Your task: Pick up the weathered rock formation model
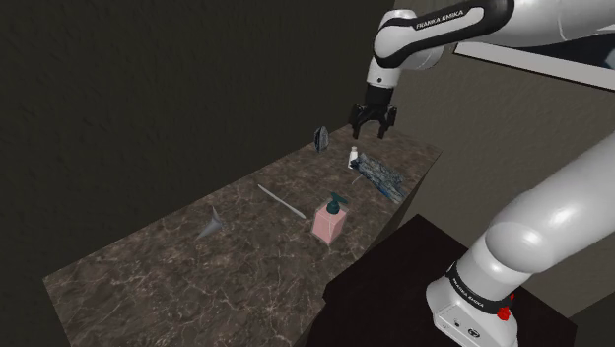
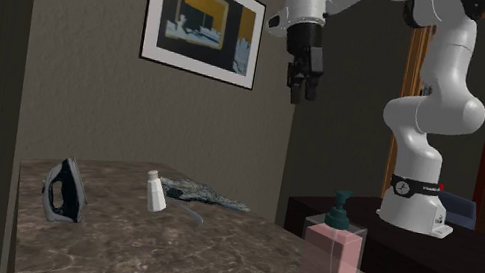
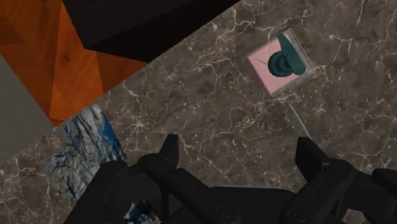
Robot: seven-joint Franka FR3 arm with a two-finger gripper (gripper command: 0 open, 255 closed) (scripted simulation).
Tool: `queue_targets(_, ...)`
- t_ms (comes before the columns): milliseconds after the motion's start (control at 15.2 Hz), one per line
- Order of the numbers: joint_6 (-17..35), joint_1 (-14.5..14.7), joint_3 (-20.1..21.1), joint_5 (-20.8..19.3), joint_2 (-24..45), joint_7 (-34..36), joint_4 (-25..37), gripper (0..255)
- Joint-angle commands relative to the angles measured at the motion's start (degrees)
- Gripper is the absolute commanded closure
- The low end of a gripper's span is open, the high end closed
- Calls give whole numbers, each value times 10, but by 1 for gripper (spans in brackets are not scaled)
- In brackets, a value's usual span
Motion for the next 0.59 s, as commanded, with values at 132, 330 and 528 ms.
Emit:
queue_targets(132,33,-13,-11,8,90,35,54,0)
queue_targets(330,54,-22,-20,17,152,60,92,0)
queue_targets(528,69,-32,-29,27,213,84,135,0)
